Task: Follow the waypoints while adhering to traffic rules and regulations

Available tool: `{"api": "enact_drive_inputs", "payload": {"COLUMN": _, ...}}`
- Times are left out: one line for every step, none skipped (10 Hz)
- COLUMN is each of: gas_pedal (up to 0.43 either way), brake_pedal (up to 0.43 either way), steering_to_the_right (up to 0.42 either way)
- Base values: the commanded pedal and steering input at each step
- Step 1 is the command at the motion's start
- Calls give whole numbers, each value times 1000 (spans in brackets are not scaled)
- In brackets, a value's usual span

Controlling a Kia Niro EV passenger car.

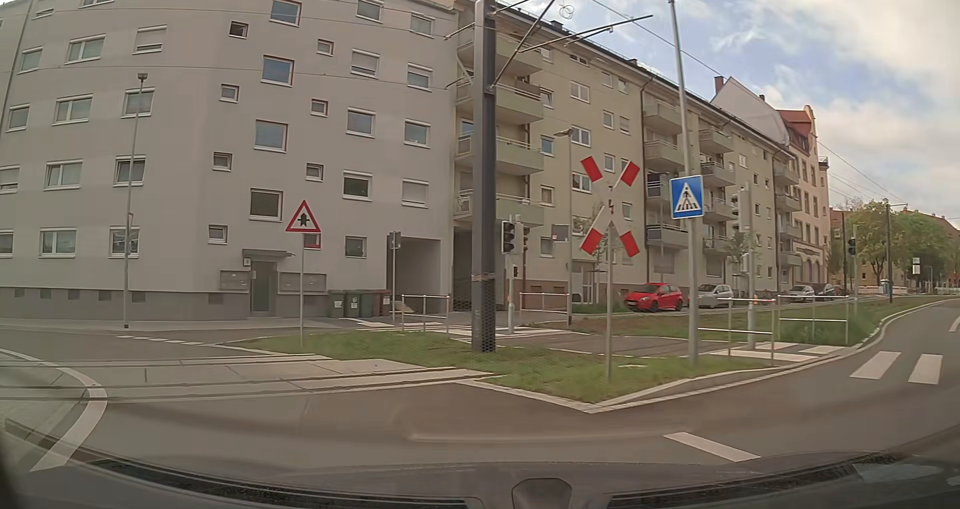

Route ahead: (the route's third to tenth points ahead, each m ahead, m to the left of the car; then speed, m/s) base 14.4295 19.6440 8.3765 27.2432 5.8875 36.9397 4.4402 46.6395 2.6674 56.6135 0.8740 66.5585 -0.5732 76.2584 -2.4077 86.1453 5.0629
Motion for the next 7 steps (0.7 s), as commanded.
{"api": "enact_drive_inputs", "payload": {"gas_pedal": 79, "brake_pedal": 0, "steering_to_the_right": -295}}
{"api": "enact_drive_inputs", "payload": {"gas_pedal": 67, "brake_pedal": 0, "steering_to_the_right": -303}}
{"api": "enact_drive_inputs", "payload": {"gas_pedal": 59, "brake_pedal": 0, "steering_to_the_right": -310}}
{"api": "enact_drive_inputs", "payload": {"gas_pedal": 47, "brake_pedal": 0, "steering_to_the_right": -316}}
{"api": "enact_drive_inputs", "payload": {"gas_pedal": 39, "brake_pedal": 0, "steering_to_the_right": -325}}
{"api": "enact_drive_inputs", "payload": {"gas_pedal": 39, "brake_pedal": 0, "steering_to_the_right": -333}}
{"api": "enact_drive_inputs", "payload": {"gas_pedal": 39, "brake_pedal": 0, "steering_to_the_right": -339}}
